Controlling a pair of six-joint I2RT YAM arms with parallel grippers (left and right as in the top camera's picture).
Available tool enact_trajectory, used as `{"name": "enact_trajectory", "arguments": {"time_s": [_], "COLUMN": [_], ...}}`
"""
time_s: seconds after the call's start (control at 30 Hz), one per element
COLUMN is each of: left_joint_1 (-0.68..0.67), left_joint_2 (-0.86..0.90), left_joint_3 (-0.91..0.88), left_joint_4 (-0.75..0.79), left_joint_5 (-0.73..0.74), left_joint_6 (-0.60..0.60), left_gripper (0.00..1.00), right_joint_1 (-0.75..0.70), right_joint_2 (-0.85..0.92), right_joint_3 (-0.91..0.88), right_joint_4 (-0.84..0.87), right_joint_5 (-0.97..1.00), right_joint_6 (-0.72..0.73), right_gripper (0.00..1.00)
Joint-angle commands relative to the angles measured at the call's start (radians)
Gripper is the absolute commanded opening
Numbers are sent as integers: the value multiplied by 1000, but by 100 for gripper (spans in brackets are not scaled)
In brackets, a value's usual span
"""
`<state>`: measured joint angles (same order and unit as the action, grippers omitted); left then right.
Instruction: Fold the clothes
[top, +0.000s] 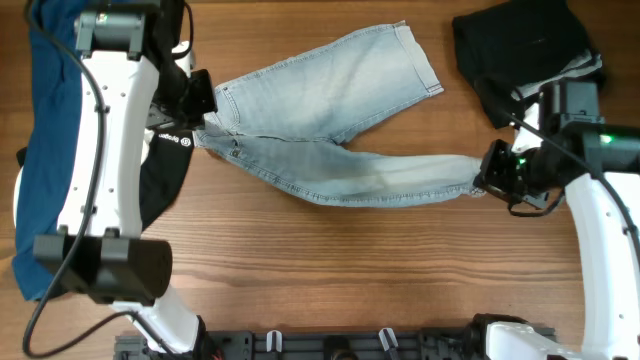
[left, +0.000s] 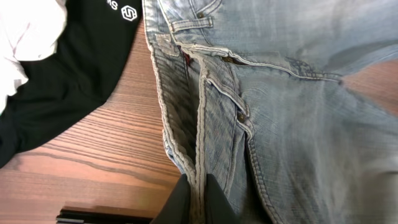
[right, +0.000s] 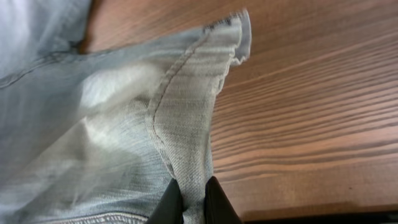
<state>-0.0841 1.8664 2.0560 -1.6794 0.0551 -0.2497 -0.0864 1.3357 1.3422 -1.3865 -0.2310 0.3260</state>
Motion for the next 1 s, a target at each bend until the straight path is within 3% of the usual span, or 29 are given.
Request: {"name": "enact_trajectory", "arguments": {"time_s": [0.0,0.2,0.4,0.7,0.87,0.97], "left_joint_1": [-8,-8,35,161,162,163], "left_joint_2": [-179,-230,-229,-228,-184,-172], "left_joint_3": [2,-75,-486,-690,-700,-700], "left_joint_4": [-5,63,394,798,860,850], "left_joint_5": [-49,-129,-188,-189,-214,-214], "left_joint_6": [-45,-82,-186,-230,-230,-229], "left_gripper": [4,4,4,4,4,4], "right_joint_1": [-6,-6,61,194,224,224], "right_joint_2": [-58,125,406,611,723,685], "right_joint_3": [75,77,95,133,133,133], "right_joint_4": [9,353,635,1067,1146,1122], "right_joint_5": [-21,-41,-77,83,93,93], "right_joint_6": [-46,-37,-39,14,23,25], "right_gripper": [4,4,4,4,4,4]}}
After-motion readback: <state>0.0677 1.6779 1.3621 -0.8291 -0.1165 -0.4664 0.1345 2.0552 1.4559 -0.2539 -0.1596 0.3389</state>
